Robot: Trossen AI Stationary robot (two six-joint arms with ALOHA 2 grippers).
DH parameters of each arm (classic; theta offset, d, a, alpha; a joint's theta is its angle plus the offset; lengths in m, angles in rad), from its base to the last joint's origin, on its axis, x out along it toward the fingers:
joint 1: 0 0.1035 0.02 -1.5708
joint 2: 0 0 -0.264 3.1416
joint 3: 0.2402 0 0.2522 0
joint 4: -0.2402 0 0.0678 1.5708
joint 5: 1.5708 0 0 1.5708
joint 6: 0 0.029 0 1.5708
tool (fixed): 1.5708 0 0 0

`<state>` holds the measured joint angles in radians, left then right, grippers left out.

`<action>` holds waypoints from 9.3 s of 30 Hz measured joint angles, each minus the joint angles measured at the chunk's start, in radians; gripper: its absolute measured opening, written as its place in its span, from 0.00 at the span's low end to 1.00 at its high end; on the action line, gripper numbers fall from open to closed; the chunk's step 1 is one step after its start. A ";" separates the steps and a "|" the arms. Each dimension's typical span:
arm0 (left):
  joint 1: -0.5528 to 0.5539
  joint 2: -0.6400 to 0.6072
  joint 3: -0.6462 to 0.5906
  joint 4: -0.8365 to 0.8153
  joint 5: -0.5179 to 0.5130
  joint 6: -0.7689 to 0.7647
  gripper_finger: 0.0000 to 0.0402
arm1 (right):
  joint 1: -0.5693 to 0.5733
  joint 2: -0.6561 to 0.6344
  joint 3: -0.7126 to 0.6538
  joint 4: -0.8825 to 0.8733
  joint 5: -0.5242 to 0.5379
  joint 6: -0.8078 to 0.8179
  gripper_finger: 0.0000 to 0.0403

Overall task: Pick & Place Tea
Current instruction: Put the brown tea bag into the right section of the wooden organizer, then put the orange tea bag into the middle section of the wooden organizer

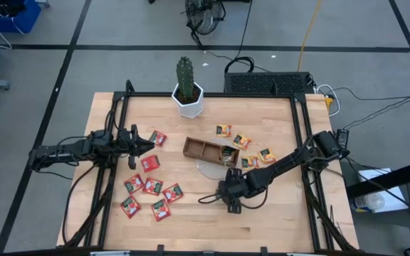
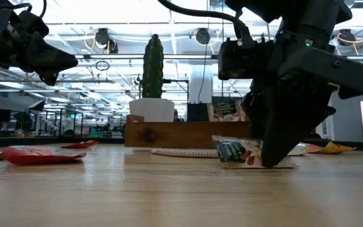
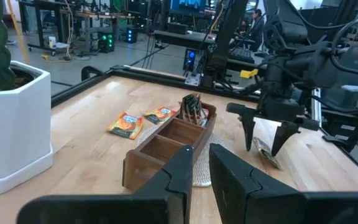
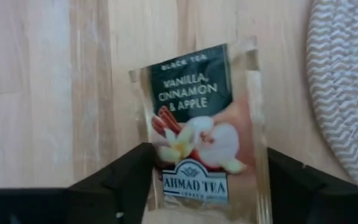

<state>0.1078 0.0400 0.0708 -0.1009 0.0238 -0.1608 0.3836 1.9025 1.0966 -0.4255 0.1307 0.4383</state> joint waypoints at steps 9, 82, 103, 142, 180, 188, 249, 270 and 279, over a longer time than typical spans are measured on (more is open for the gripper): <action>0.000 0.000 0.000 0.000 0.000 0.000 0.14 | -0.002 -0.033 -0.002 0.081 0.003 -0.002 0.26; 0.000 0.000 0.000 0.000 0.000 0.000 0.14 | -0.127 -0.120 -0.410 1.139 0.676 -0.290 0.26; 0.000 0.000 0.000 0.000 0.000 0.000 0.14 | -0.108 -0.362 -0.409 1.110 0.604 -0.526 0.25; 0.000 0.000 0.000 0.000 0.000 0.000 0.14 | -0.209 -0.350 -0.015 -0.103 0.257 -0.261 0.00; 0.000 0.000 0.000 0.000 0.000 0.000 0.14 | -0.382 -0.341 0.080 -0.175 0.016 -0.402 0.09; 0.000 0.000 0.000 0.000 0.000 0.000 0.14 | -0.337 -0.341 0.080 -0.181 0.076 -0.417 0.00; 0.000 0.000 0.000 0.000 0.000 0.000 0.14 | -0.335 -0.570 -0.100 -0.201 0.331 -0.184 0.36; 0.000 0.000 0.000 0.000 0.000 0.000 0.14 | -0.443 -0.555 -0.516 0.172 0.282 -0.629 0.50; 0.000 0.000 0.000 0.000 0.000 0.000 0.14 | -0.487 -0.444 -0.512 0.265 0.261 -0.755 0.50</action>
<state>0.1078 0.0399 0.0708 -0.1009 0.0238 -0.1608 -0.1033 1.4589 0.5846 -0.1604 0.3916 -0.3168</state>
